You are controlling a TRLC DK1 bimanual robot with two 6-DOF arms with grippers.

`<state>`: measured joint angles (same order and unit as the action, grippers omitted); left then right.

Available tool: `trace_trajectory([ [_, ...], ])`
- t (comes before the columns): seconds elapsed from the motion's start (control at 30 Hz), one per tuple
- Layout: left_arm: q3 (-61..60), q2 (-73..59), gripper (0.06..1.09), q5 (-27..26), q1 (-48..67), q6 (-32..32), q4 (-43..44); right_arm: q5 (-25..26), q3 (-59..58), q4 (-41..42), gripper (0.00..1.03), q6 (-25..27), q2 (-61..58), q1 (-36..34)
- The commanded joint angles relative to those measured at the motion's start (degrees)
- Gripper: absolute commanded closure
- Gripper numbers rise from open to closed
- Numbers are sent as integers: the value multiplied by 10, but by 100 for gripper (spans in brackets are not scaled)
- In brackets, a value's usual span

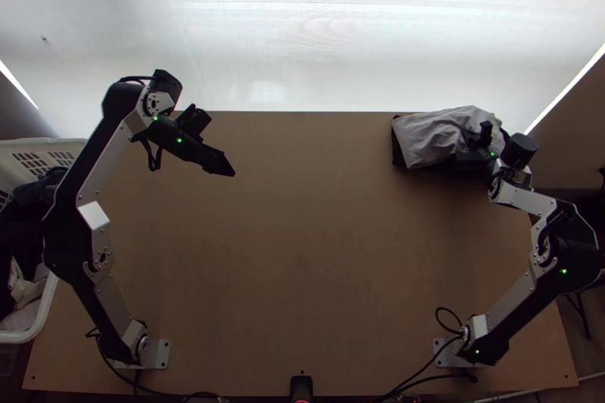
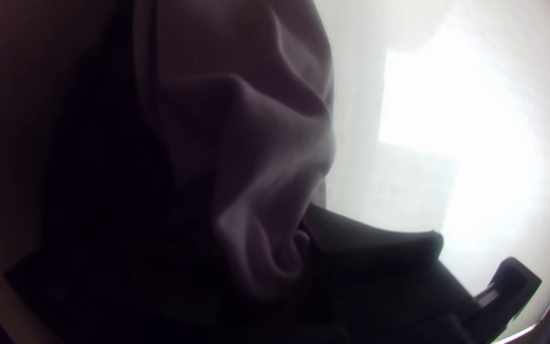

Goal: Fold the t-shirt

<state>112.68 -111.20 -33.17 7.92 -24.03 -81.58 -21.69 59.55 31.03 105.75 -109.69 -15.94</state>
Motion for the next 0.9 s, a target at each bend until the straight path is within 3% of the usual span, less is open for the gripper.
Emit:
trace_trajectory([
  [0.0, 19, -12, 12, 0, 2, 2, 0, 5, -1, 1, 100, -123, -18, -9],
  [0.03, 21, -14, 12, 0, 2, 2, 0, 6, -2, 0, 97, -158, -17, -8],
  [0.07, 23, -16, 12, 0, 2, 2, 0, 6, -8, 0, 79, -190, -10, -8],
  [0.13, 26, -21, 12, 0, 2, 3, 0, 5, -21, -1, 25, -243, 12, -9],
  [0.17, 27, -23, 12, 0, 2, 3, 0, 6, -24, -1, 3, -264, 24, -9],
  [0.43, 32, -24, 12, 0, -3, 2, 0, 2, -102, -28, 3, -327, 187, -24],
  [0.63, 41, -24, 12, 0, -7, 0, 0, -44, -142, -211, 3, -361, 356, -74],
  [0.73, 47, -27, 12, -1, -10, -2, 0, -48, -92, -301, 3, -446, 388, -74],
  [0.87, 54, -35, 12, -1, -9, -1, 0, -22, 19, -323, 3, -648, 328, -18],
])
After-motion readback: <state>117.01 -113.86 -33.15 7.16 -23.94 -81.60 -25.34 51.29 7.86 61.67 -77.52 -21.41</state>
